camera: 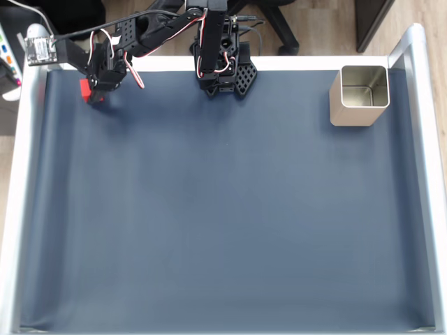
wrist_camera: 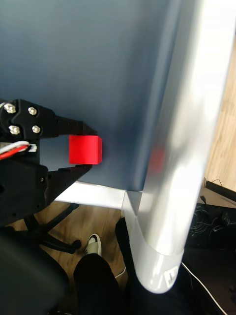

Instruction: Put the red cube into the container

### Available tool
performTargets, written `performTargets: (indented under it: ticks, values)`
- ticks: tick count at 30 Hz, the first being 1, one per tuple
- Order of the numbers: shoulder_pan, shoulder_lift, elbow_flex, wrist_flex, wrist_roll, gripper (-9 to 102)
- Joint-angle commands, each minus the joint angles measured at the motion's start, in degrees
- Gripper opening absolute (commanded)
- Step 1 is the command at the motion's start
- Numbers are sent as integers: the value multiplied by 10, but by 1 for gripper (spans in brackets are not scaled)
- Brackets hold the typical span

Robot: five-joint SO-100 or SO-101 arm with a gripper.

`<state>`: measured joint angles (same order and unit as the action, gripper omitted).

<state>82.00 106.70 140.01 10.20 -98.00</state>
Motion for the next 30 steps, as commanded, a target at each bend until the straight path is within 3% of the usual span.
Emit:
performTargets:
  ticks: [1,6,10,18,30]
  values:
    - [-14,10,-4,-13,10,0]
    - [-43,33,-6,-11,25,0]
    - [-119,81,-5,5,47,0]
    - [-371,197,-21,91,86,0]
    - [-746,228,-163,307,100,0]
